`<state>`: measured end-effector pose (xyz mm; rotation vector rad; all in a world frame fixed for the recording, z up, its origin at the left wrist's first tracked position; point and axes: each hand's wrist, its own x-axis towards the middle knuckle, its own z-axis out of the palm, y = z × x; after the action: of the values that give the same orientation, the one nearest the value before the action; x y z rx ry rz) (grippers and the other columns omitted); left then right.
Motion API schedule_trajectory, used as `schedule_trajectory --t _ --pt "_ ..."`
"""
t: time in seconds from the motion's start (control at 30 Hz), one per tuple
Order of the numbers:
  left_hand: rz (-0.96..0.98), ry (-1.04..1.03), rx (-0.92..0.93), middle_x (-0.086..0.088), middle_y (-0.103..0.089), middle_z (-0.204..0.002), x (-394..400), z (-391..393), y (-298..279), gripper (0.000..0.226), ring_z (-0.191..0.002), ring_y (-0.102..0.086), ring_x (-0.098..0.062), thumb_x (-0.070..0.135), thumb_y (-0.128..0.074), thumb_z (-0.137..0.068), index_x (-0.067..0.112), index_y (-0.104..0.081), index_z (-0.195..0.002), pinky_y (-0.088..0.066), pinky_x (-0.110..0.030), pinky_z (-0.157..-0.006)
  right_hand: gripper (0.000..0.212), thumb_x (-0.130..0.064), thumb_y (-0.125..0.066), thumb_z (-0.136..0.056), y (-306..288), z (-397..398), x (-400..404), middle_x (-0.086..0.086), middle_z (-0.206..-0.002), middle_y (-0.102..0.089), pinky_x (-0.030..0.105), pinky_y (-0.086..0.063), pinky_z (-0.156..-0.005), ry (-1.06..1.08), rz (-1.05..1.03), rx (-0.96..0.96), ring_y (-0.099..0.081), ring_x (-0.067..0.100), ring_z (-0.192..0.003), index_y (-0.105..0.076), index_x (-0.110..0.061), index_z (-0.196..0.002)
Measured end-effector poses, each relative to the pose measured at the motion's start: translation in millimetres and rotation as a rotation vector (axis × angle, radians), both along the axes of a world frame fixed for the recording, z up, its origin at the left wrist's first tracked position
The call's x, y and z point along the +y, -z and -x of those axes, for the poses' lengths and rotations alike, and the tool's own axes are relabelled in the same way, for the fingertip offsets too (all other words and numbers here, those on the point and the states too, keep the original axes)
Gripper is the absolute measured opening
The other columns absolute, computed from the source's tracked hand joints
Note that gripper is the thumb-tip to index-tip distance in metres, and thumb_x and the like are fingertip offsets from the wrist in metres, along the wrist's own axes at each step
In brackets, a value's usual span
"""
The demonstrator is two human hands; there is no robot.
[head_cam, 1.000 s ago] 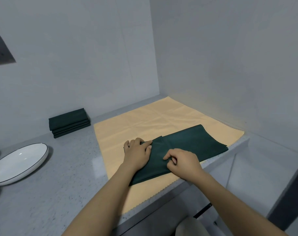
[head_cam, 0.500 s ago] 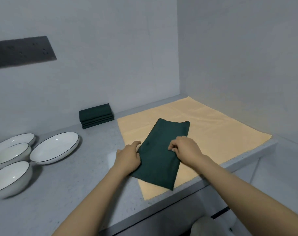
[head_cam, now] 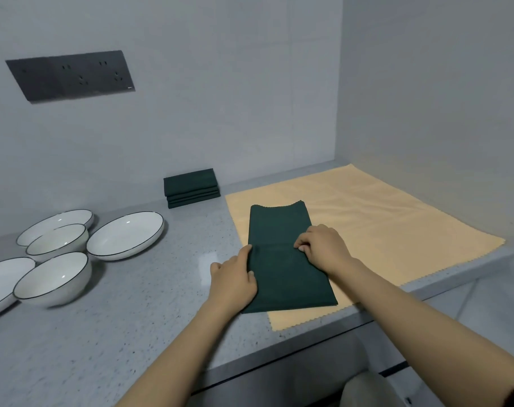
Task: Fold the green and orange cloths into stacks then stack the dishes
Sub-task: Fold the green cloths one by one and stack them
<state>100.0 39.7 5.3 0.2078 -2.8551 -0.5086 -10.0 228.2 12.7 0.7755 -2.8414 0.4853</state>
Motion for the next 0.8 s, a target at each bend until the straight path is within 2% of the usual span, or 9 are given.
schedule_trajectory --t 0.07,0.17,0.33,0.43,0.57,0.7,0.8 --pt "-0.010 0.008 0.025 0.004 -0.058 -0.095 -2.4 -1.4 2.5 0.052 -0.093 -0.052 -0.014 0.022 -0.038 -0.094 0.025 -0.026 -0.144 -0.024 -0.031 -0.091 0.027 -0.029 -0.049 -0.095 -0.9 -8.8 1.5 -0.005 -0.118 -0.057 0.028 -0.030 -0.094 -0.013 -0.010 0.030 -0.045 0.019 -0.114 -0.064 -0.031 -0.117" --pt "0.042 -0.008 0.039 0.001 -0.051 -0.110 -4.5 -3.9 2.8 0.050 -0.106 -0.046 -0.016 0.032 -0.039 -0.097 0.025 -0.027 -0.145 -0.022 -0.031 -0.096 0.032 -0.029 -0.049 -0.095 -1.8 -27.2 1.5 -0.006 -0.125 -0.054 0.028 -0.026 -0.101 -0.055 0.019 0.046 -0.041 0.017 -0.119 -0.059 -0.029 -0.125" --pt "0.176 0.126 0.114 -0.002 -0.036 -0.142 12.4 1.5 -7.7 0.046 -0.133 -0.027 -0.017 0.030 -0.036 -0.099 0.016 -0.038 -0.142 -0.006 -0.029 -0.112 0.041 -0.030 -0.041 -0.097 0.9 -50.3 -10.6 -0.002 -0.139 -0.047 0.029 -0.023 -0.107 -0.064 -0.036 0.038 -0.038 0.019 -0.128 -0.048 -0.022 -0.137" --pt "0.229 0.210 -0.053 -0.006 -0.011 -0.159 25.4 10.2 -4.3 0.054 -0.147 -0.002 -0.020 0.031 -0.027 -0.102 0.011 -0.020 -0.151 0.008 -0.033 -0.118 0.047 -0.032 -0.035 -0.099 5.6 -54.7 -14.0 0.003 -0.149 -0.036 0.031 -0.019 -0.112 -0.039 -0.111 -0.010 -0.030 0.021 -0.137 -0.037 -0.020 -0.144" --pt "0.199 0.163 -0.270 -0.011 0.012 -0.159 24.0 14.8 7.8 0.060 -0.146 0.016 -0.023 0.044 -0.017 -0.101 0.022 0.003 -0.153 0.010 -0.039 -0.118 0.050 -0.039 -0.026 -0.101 16.7 -58.0 -11.4 0.002 -0.157 -0.019 0.031 -0.009 -0.117 -0.030 -0.117 -0.064 -0.015 0.018 -0.145 -0.024 -0.025 -0.149" --pt "0.144 0.133 -0.282 -0.014 0.016 -0.158 23.5 15.9 12.0 0.060 -0.145 0.019 -0.025 0.050 -0.018 -0.100 0.031 0.004 -0.152 0.011 -0.037 -0.118 0.061 -0.052 -0.016 -0.098 25.1 -56.0 -7.2 0.007 -0.159 0.003 0.037 0.004 -0.119 0.085 -0.160 -0.144 0.006 0.018 -0.147 -0.004 -0.026 -0.152" --pt "0.123 0.123 -0.273 -0.014 0.016 -0.158 22.9 15.6 14.6 0.060 -0.145 0.018 -0.024 0.051 -0.020 -0.099 0.033 0.003 -0.152 0.010 -0.036 -0.118 0.072 -0.059 -0.014 -0.095 28.8 -54.8 -9.4 0.013 -0.158 0.008 0.039 0.007 -0.119 0.152 -0.182 -0.174 0.011 0.022 -0.146 0.004 -0.019 -0.152"
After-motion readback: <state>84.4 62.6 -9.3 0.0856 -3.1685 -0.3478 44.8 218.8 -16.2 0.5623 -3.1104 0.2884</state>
